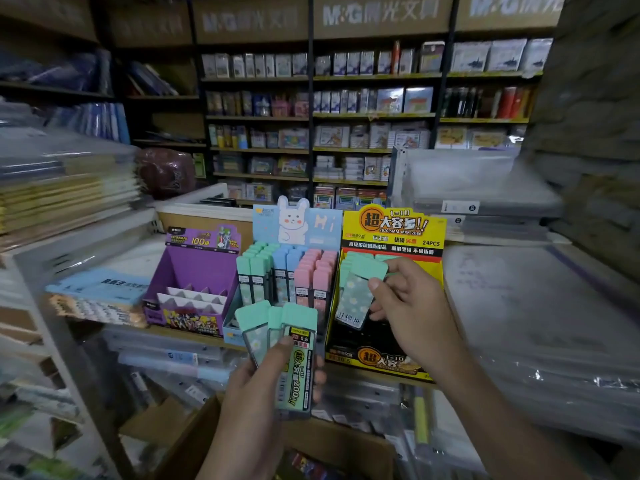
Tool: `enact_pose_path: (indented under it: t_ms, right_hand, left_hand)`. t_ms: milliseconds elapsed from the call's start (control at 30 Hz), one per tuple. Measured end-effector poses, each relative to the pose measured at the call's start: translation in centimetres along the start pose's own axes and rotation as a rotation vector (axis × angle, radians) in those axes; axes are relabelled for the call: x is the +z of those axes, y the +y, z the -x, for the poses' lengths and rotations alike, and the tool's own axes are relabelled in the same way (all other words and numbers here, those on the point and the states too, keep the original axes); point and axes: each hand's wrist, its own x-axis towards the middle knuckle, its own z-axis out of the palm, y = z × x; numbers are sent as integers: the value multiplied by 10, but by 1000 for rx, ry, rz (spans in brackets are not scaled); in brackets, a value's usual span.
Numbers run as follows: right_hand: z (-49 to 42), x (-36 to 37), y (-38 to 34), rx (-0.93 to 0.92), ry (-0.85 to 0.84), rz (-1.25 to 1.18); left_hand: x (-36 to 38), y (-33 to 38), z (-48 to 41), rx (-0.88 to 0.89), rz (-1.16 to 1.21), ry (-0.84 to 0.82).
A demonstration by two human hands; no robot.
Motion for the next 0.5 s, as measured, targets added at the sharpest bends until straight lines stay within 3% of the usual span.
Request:
enact_pose_path:
  t_ms: [300,500]
  right_hand:
    - [1,-1,8,67,-37,93]
    - [1,7,4,-10,-33,273]
  left_hand:
    - [-9,0,-9,10,-33,-31]
    - [-7,-1,-11,16,-38,-54]
